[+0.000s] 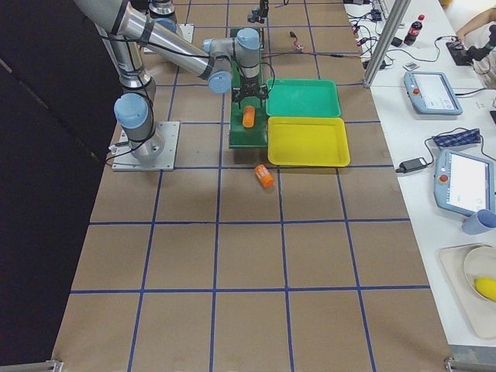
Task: Sort buttons by color to trays
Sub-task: 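Place the green switch on the near end of the conveyor, left gripper, then grasp the last yellow switch with left gripper while right grasps green switch at conveyor end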
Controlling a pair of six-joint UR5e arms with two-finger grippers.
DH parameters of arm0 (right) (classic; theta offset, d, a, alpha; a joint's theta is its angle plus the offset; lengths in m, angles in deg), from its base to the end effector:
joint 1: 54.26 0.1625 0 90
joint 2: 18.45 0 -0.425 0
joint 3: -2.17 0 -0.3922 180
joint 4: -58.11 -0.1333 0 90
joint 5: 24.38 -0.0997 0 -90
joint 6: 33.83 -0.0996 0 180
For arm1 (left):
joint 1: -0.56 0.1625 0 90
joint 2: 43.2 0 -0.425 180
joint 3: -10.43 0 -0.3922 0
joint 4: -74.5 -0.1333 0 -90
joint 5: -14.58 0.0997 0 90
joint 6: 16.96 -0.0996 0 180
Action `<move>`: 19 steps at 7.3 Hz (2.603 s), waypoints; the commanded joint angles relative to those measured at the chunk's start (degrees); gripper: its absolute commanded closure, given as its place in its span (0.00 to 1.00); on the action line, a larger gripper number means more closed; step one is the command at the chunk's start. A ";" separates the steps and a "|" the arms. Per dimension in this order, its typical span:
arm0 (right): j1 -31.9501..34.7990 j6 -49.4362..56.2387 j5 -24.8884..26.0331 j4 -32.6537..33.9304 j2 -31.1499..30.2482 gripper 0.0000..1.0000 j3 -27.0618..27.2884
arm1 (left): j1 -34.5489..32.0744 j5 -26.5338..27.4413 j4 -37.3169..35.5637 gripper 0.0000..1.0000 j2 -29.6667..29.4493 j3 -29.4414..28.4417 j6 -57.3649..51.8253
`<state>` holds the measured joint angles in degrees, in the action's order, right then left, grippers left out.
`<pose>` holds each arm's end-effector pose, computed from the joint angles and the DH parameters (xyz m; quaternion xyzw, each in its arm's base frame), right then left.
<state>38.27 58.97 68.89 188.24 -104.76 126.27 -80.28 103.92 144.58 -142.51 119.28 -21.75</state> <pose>0.1470 -0.4349 0.2510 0.7384 -0.6735 -0.0058 0.0346 -0.0533 -0.5140 0.2840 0.0384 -0.9967 -0.0706 0.0144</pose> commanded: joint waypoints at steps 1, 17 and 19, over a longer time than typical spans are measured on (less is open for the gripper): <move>0.01 -0.50 -0.11 0.03 -0.09 0.00 -0.09 | -0.11 -0.13 -0.03 0.94 0.25 2.15 2.41; 0.10 -92.62 -0.37 -1.02 -4.40 0.00 -0.18 | 28.97 0.22 -12.56 0.00 -10.19 -4.28 -50.81; 0.10 -92.35 -0.37 -1.37 -3.96 0.00 0.00 | 29.16 0.22 -12.86 0.00 -12.57 -3.74 -53.03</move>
<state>38.37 -33.42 68.52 187.13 -109.07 126.17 -51.51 104.17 132.40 -153.57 115.03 -72.88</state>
